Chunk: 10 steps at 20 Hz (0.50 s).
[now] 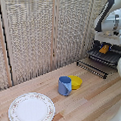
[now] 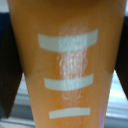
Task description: Kindly employ your clamp to softly take hold of the bread. Delicately rest it on the oven pan, verifying that it is even on the surface. Using your clamp and attentiveness, smoothly glide the pan into the oven and along the appropriate brackets, securing it in position.
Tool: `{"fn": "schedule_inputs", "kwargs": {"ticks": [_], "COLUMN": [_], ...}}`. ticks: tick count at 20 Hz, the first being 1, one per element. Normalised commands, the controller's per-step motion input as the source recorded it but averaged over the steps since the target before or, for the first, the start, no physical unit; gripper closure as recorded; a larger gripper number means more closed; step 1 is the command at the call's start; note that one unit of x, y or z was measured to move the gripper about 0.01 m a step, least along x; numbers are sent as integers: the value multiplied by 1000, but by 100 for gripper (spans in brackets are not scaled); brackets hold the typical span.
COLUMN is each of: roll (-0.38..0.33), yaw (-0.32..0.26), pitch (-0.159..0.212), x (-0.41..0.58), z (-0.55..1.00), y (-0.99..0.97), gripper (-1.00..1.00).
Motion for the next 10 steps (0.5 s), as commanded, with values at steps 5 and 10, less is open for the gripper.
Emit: {"fn": "schedule_inputs", "kwargs": {"ticks": [5,10], "roll": [0,0], "yaw": [-11,-148], "pitch": [-2,-9], "x": [9,83], "z": [0,202], "y": [0,-15], "gripper": [-100,-100]}}
